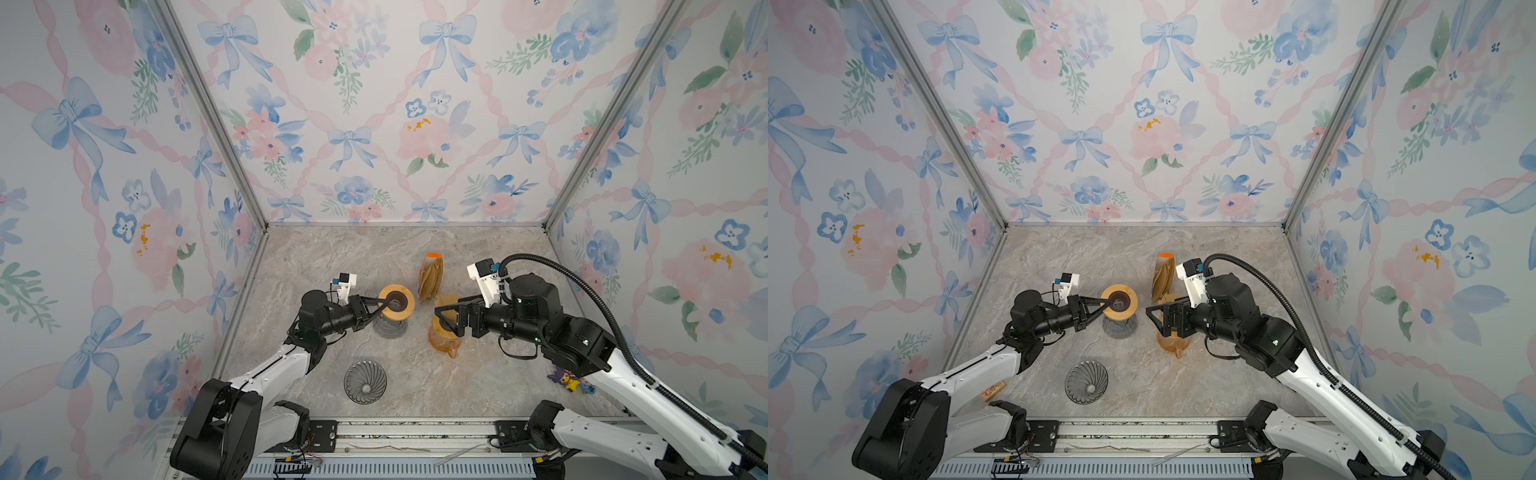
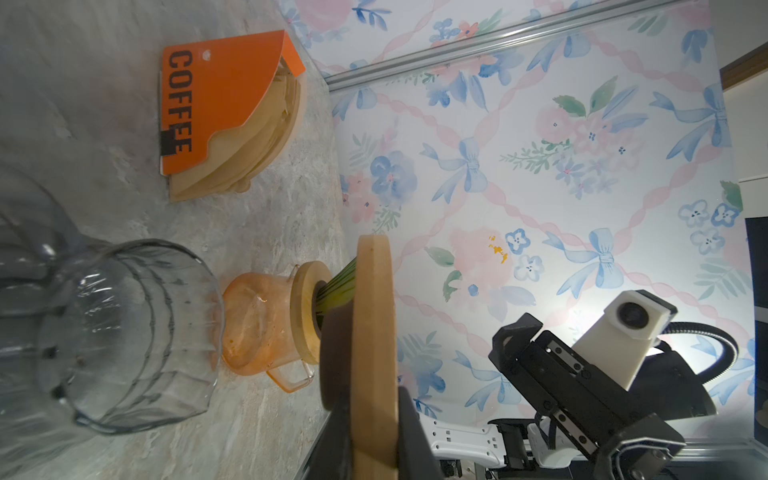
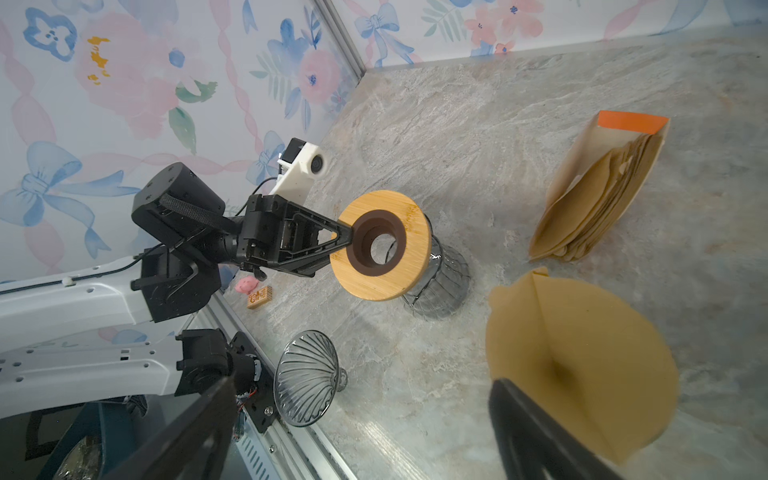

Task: Place the coffee filter in the dripper
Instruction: 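Withdraw the open right gripper while the left gripper lowers the ring, then set the bamboo ring on the glass pitcher's mouth and open the left gripper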

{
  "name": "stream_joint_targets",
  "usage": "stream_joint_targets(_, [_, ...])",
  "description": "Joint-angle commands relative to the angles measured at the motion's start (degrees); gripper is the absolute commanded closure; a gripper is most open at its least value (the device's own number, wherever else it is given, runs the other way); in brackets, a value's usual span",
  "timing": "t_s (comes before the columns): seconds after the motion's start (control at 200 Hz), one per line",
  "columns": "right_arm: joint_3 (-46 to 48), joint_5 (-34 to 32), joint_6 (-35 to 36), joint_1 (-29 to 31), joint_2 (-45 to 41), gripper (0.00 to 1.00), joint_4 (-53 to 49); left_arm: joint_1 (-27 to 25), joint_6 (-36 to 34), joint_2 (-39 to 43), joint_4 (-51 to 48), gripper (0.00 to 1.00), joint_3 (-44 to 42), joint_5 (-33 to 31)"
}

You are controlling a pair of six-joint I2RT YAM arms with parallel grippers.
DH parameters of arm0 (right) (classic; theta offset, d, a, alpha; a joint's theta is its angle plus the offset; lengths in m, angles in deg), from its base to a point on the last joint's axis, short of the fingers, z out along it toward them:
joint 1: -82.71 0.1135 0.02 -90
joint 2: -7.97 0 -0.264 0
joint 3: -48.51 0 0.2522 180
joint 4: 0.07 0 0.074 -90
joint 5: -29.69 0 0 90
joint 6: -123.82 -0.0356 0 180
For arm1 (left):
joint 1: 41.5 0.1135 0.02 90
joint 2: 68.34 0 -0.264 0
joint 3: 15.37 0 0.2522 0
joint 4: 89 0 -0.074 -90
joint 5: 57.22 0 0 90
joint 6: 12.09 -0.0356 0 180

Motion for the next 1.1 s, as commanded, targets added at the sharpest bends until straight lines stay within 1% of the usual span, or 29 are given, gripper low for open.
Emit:
stream_joint_targets(0.0, [-2.06,-3.43,2.12,1.28,1.23,0.04,-2.11,0.55,-1.40,-1.00,2.37,0.89,-0.90,-1.04])
stream_joint_targets(0.26, [-2.69,-5.14,3.27,3.83,1.98,0.04,-2.20,0.93,-2.48,-3.18,1.88,0.90,-1.48,-2.08])
stream_joint_targets(0.77, [-2.59,-6.64,3.35,4.62,1.97,0.04,-3.35,0.96,-3.76,-8.42,1.38,0.90,-0.07,-3.21])
stream_joint_targets(0.9, [-3.12,-6.40,3.45,4.62,2.60,0.04,-4.01,0.93,-4.18,-9.33,1.13,0.89,0.21,-3.52])
stream_joint_targets(1.095, [-3.67,-7.37,3.40,4.61,2.83,0.04,-5.21,1.21,-5.21,-10.76,-0.08,0.85,0.99,-3.18])
